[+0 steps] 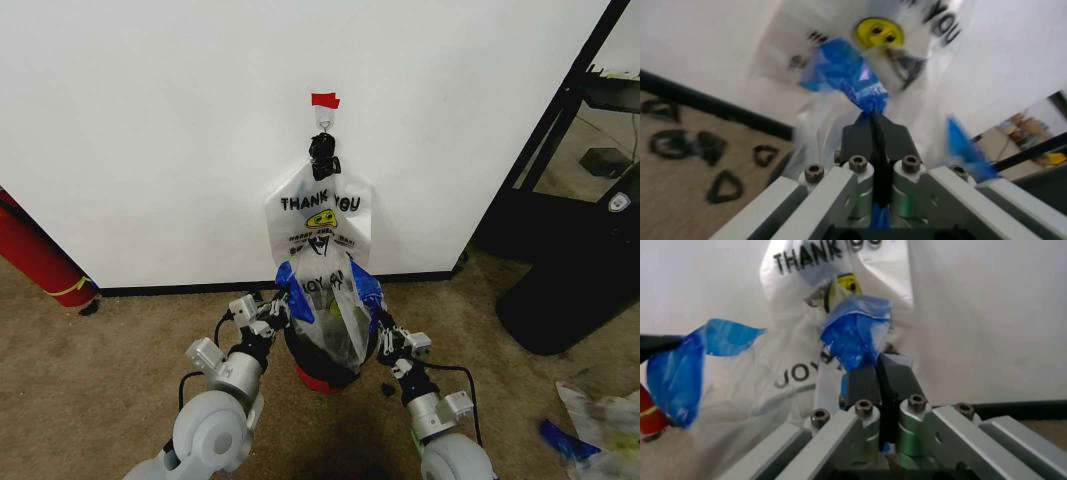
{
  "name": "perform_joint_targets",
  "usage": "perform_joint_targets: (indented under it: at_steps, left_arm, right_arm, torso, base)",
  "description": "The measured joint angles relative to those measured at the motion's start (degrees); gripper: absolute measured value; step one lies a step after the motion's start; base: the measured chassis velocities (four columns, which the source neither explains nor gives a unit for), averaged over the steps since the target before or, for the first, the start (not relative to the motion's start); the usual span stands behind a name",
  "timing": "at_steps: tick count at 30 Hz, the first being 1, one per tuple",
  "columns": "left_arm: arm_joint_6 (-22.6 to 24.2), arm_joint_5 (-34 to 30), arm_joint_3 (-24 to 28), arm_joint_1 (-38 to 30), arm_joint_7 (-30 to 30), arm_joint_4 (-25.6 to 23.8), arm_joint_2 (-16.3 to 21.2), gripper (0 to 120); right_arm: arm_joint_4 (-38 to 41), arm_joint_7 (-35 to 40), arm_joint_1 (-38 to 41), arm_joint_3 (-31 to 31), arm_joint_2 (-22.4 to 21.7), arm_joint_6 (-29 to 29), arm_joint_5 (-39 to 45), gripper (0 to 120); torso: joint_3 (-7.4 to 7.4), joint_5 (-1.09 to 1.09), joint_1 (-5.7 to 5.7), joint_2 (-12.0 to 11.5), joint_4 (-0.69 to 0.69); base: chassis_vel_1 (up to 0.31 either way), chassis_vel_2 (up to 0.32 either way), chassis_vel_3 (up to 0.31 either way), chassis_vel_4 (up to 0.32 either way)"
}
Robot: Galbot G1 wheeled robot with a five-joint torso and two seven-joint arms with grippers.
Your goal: Pick up the garbage bag from the wall and place it over the trash bin.
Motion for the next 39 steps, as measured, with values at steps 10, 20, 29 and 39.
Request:
perform_joint_targets:
  at_steps: [10,20,29,39]
  left_arm:
    - [7.0,1.5,-4.4,5.7,-6.7,-6.4,3.5,0]
    - [10.7,2.9,-2.7,6.8,-8.3,-4.0,2.9,0]
    - [11.0,-0.5,-5.8,5.2,-9.3,-2.9,5.5,0]
    - [12.1,-1.4,-6.9,7.4,-9.7,-4.6,6.5,0]
  right_arm:
    - [8.4,9.9,-9.0,4.2,-0.2,-7.5,-1.0,0]
    - [6.9,11.9,-10.1,2.6,1.5,-13.0,-2.0,0]
    - [5.3,9.1,-4.6,2.0,0.1,-13.7,3.6,0]
    - [5.3,10.5,-5.7,1.8,-1.0,-18.3,7.3,0]
  torso:
    - [-0.01,0.0,0.0,0.0,0.0]
    - [-0.01,0.0,-0.01,0.0,-0.01]
    - [0.0,0.0,0.0,0.0,0.0]
    - [0.0,-0.01,0.0,0.0,-0.01]
  base:
    - [0.0,0.0,0.0,0.0]
    - [0.0,0.0,0.0,0.0]
    - [0.0,0.0,0.0,0.0]
    - [0.0,0.0,0.0,0.0]
